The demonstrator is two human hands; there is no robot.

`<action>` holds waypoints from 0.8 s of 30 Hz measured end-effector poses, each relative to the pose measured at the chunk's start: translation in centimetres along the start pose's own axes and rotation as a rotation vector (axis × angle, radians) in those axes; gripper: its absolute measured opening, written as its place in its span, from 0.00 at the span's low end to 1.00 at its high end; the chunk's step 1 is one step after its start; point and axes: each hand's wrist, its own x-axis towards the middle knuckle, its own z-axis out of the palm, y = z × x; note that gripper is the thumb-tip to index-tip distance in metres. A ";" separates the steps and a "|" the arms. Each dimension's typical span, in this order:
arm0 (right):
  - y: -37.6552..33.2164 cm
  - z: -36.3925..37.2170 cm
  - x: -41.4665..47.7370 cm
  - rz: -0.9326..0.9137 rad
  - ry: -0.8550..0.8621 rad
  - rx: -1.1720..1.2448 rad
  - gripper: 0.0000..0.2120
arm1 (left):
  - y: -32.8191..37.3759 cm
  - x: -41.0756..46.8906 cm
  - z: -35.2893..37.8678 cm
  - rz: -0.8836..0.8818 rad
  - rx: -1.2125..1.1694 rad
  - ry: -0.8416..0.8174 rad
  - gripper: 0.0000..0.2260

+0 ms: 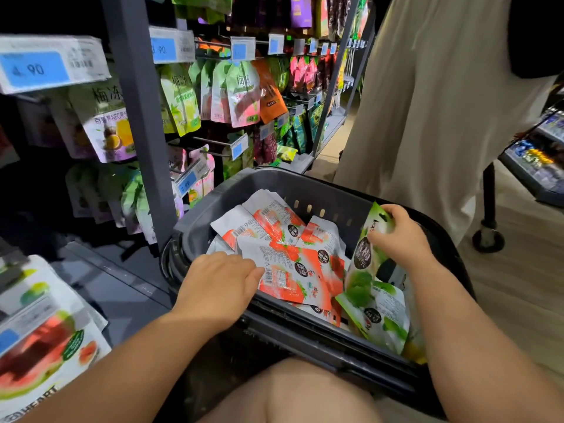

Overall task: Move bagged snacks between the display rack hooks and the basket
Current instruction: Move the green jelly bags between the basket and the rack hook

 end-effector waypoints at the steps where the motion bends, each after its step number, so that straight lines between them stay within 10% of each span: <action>1: 0.2 -0.2 0.0 0.023 -0.063 0.061 0.29 | 0.0 0.0 0.0 -0.004 -0.001 0.001 0.29; 17: 1.6 6.4 1.6 0.285 -0.039 0.351 0.07 | 0.3 0.1 -0.2 -0.007 -0.025 0.011 0.29; 24: 0.1 5.0 1.3 0.101 0.015 0.376 0.02 | 0.6 0.2 -0.9 -0.023 0.013 -0.075 0.32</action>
